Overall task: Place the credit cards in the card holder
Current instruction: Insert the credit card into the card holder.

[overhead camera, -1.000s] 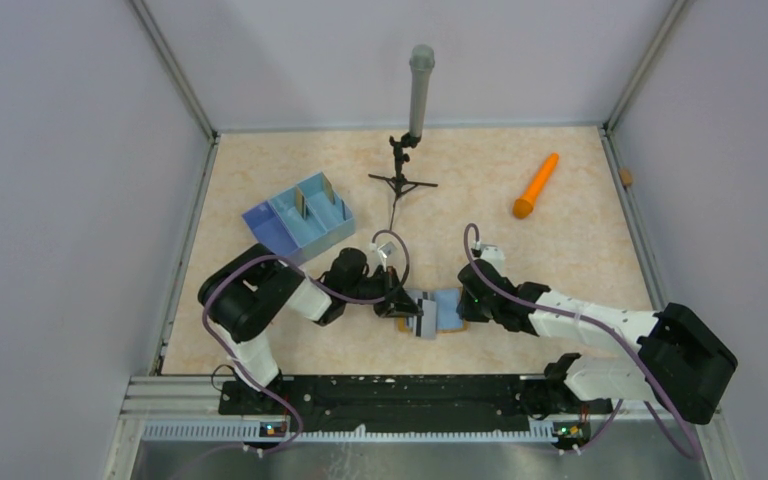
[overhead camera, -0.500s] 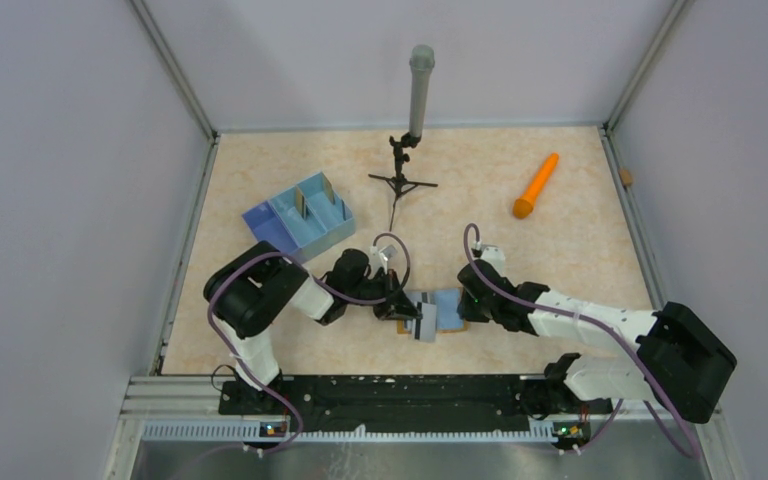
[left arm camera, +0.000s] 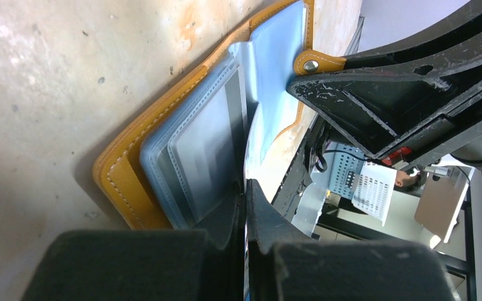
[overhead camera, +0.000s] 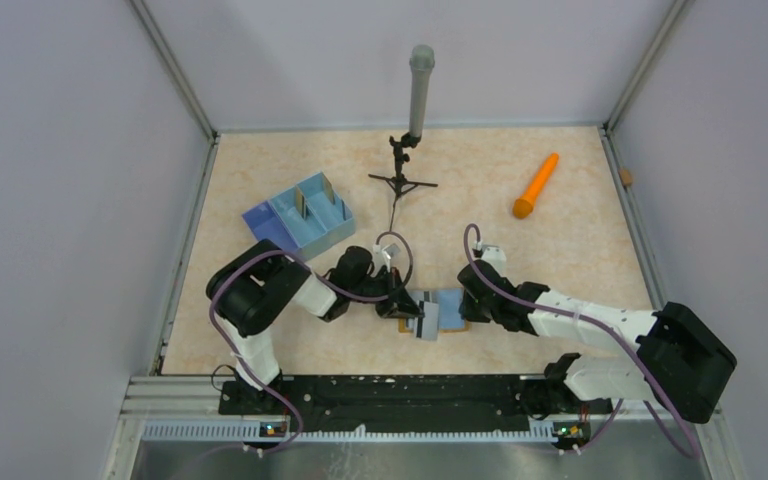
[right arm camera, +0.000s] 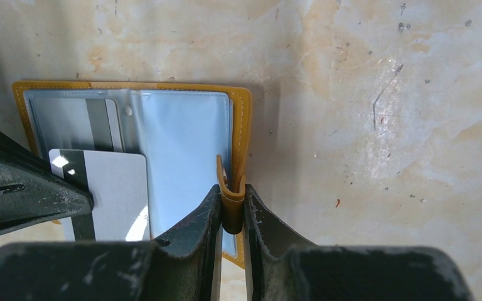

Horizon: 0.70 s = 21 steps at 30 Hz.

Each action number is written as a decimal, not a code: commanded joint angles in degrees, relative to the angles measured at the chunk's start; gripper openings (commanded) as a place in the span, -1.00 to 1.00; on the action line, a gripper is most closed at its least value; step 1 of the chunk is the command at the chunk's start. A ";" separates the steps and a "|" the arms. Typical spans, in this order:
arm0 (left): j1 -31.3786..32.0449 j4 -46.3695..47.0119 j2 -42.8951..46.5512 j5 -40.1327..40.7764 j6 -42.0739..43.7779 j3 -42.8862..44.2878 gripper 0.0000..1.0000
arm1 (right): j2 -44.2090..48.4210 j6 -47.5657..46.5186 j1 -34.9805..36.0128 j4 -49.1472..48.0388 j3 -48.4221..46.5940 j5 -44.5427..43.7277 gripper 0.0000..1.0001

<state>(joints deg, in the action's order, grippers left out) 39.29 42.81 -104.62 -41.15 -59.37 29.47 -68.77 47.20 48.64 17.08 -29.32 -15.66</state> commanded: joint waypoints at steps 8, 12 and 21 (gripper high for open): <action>-0.08 -3.17 -2.44 3.03 0.96 2.85 -1.00 | -0.73 0.14 0.68 0.94 -1.03 -1.36 -0.74; -0.09 -2.07 -3.55 3.49 -0.31 3.17 -1.00 | -0.75 0.12 0.70 0.53 -0.85 -1.08 -0.74; -0.09 -2.58 -4.04 5.97 -0.65 4.01 -1.00 | -0.60 0.24 0.66 0.13 -0.59 -0.62 -0.74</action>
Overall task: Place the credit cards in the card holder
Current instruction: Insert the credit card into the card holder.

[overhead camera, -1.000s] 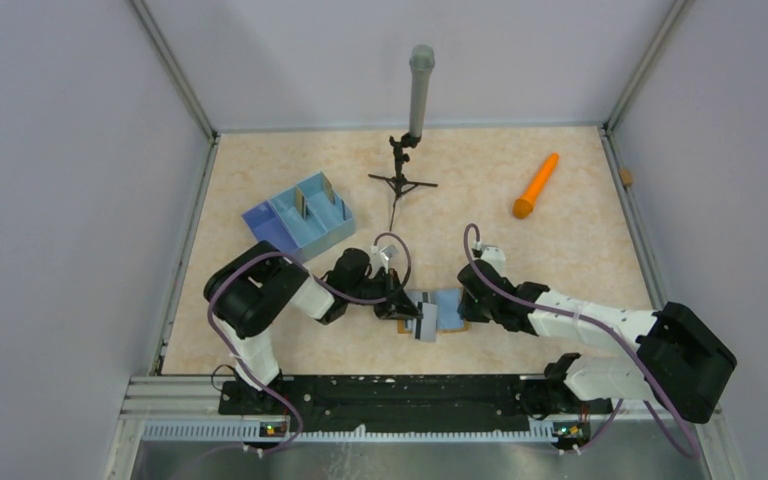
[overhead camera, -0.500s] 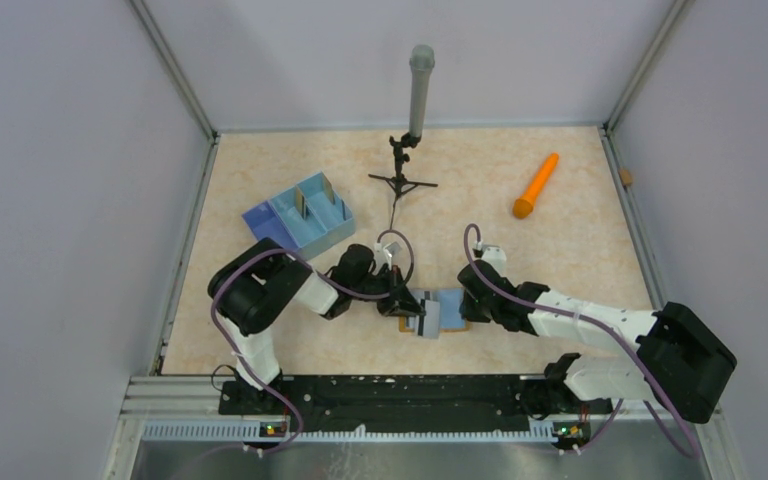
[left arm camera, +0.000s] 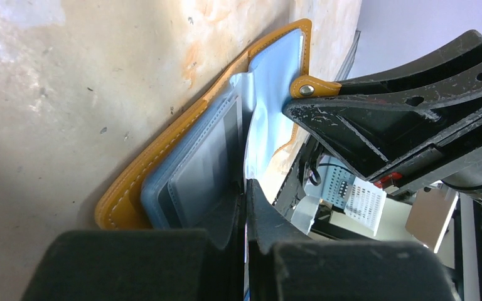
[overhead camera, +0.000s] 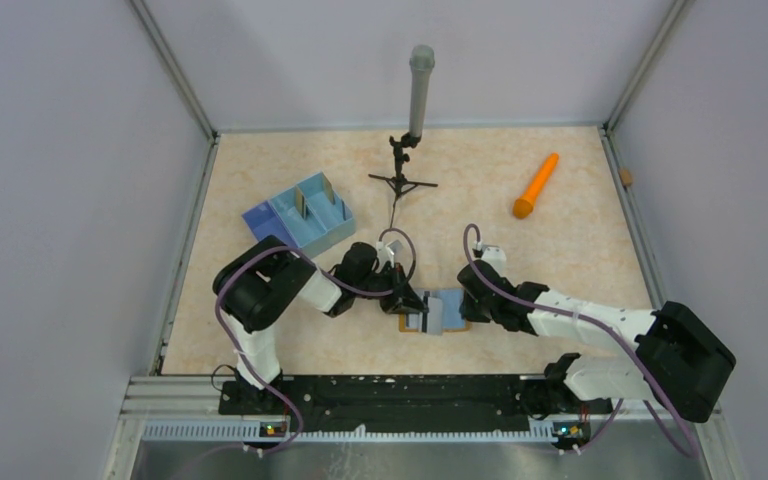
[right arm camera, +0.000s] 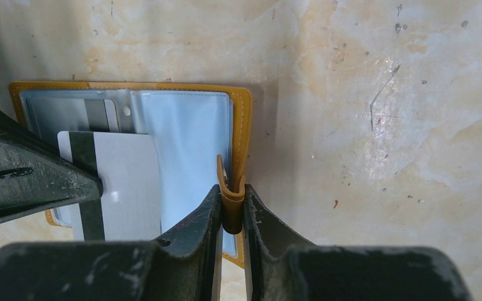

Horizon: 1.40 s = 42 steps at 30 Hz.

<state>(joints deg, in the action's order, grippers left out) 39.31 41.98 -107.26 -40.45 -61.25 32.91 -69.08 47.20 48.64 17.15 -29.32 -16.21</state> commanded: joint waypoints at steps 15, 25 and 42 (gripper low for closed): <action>-0.09 -6.36 1.57 11.19 5.07 0.97 -1.00 | 0.49 0.45 0.67 -0.03 -0.02 -0.35 -0.75; -0.11 -3.30 1.24 12.67 6.11 0.61 -1.00 | 0.74 0.73 0.71 -0.09 0.28 -0.32 -0.75; 2.82 -1.99 -0.01 14.60 4.57 1.42 -1.00 | 2.04 2.55 0.68 -1.05 0.19 -0.70 -0.80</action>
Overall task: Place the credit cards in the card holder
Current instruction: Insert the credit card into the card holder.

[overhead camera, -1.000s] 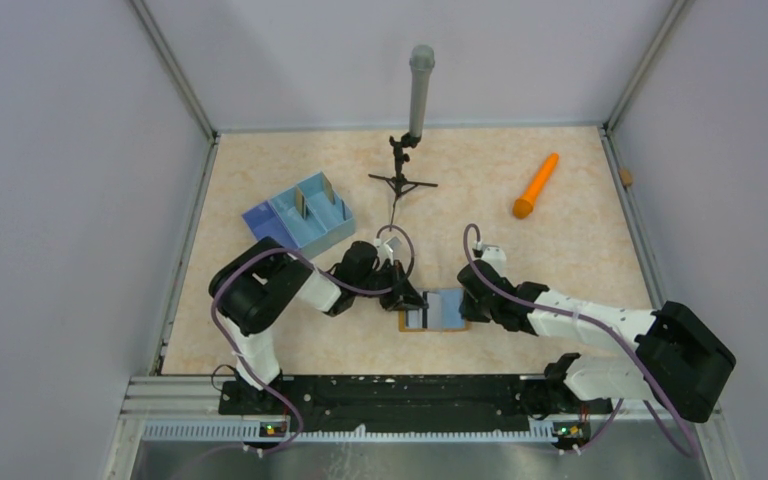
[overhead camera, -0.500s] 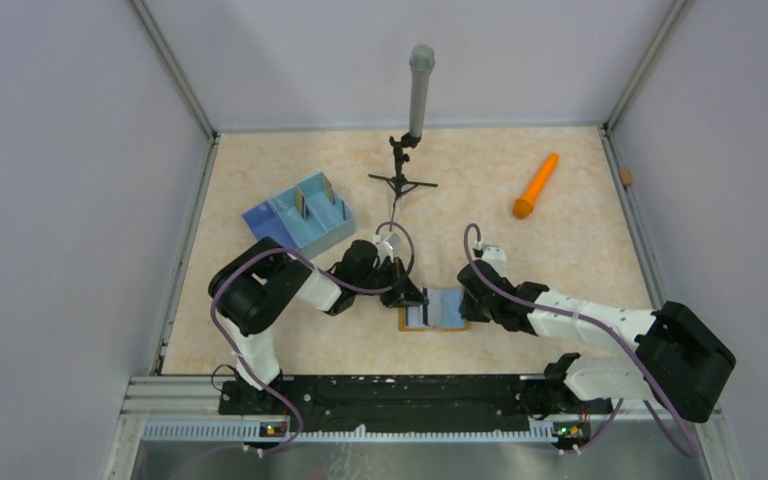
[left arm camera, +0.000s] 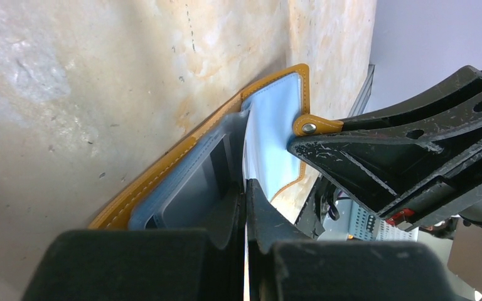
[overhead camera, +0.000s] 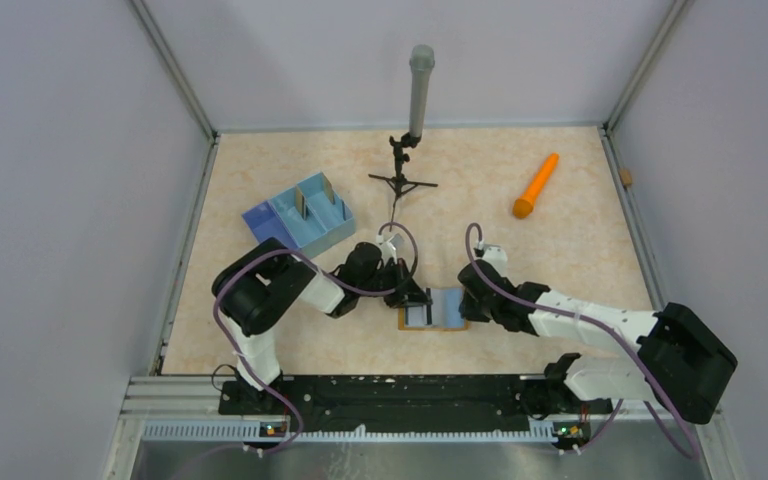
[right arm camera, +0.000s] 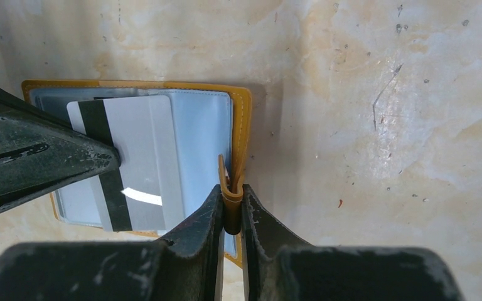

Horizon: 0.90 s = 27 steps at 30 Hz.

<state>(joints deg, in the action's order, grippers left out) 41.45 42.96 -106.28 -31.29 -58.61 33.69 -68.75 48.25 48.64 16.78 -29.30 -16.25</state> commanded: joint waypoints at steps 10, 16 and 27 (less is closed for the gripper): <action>2.58 -15.93 1.77 9.73 5.77 5.08 -0.70 | 5.85 3.81 0.71 -0.93 1.65 -2.49 -0.93; 2.80 -28.56 6.29 14.58 10.87 9.50 -0.22 | 7.43 3.96 0.75 -0.05 2.05 -3.43 -1.00; 3.72 -37.41 7.98 14.93 13.33 12.61 0.07 | 7.37 3.78 0.68 -0.50 2.32 -3.53 -1.00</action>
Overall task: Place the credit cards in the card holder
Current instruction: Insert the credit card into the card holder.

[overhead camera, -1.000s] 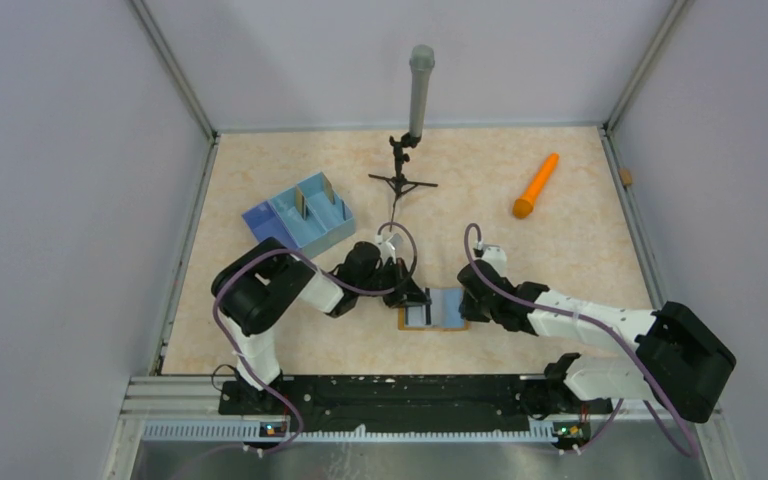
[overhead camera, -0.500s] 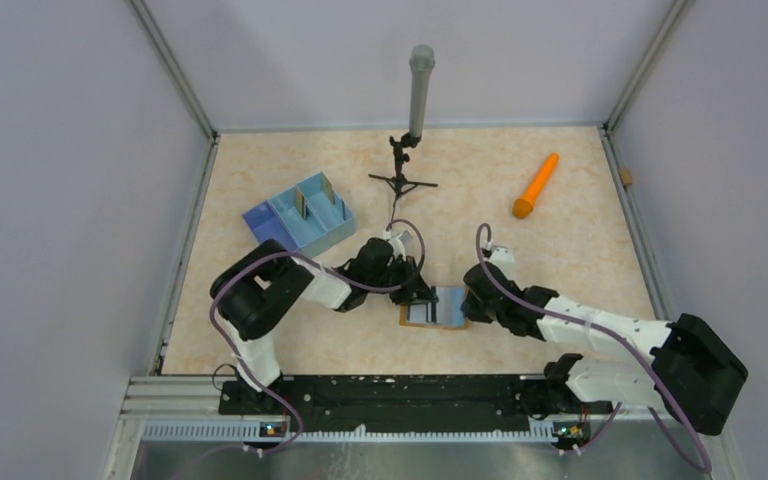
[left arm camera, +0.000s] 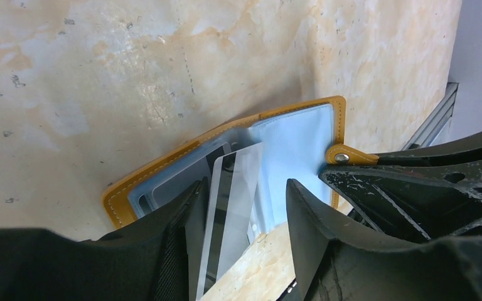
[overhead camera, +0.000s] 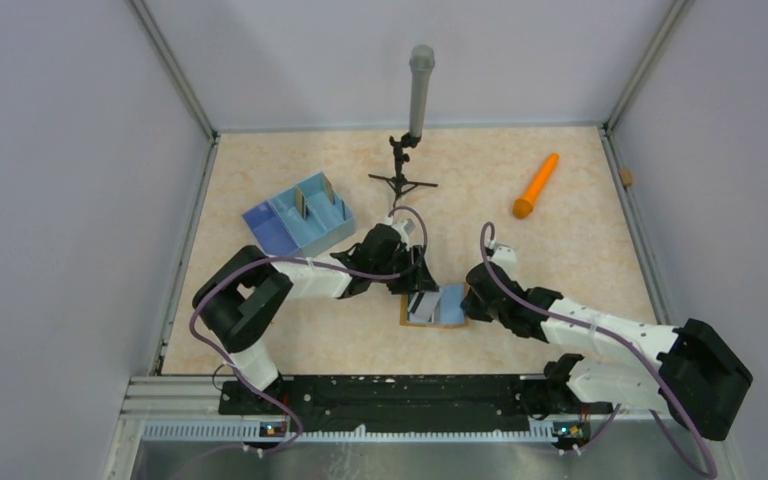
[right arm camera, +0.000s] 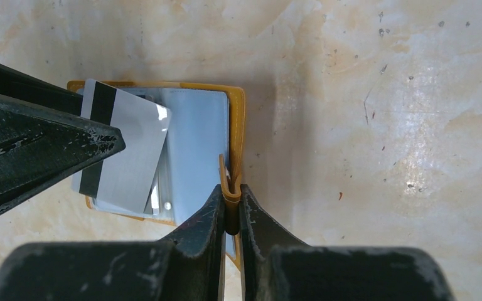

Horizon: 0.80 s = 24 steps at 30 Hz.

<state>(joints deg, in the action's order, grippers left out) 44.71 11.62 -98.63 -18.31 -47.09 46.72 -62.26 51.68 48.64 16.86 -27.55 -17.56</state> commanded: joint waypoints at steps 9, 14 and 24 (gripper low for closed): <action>1.00 -5.77 -0.30 2.49 0.37 -0.94 -0.21 | 0.82 0.25 0.74 -0.76 0.68 -2.15 -1.00; 1.14 -5.35 -1.06 2.02 -0.53 -1.22 -0.34 | 0.52 0.17 0.68 -0.96 0.67 -2.13 -1.00; 1.61 -4.10 -2.67 1.55 -1.97 -1.42 -0.72 | 0.20 0.16 0.68 -1.04 0.69 -2.05 -1.00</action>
<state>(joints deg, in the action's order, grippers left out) 45.78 9.39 -99.39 -17.30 -49.06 46.59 -62.26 51.68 48.66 16.29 -26.98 -17.89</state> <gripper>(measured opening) 0.171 0.070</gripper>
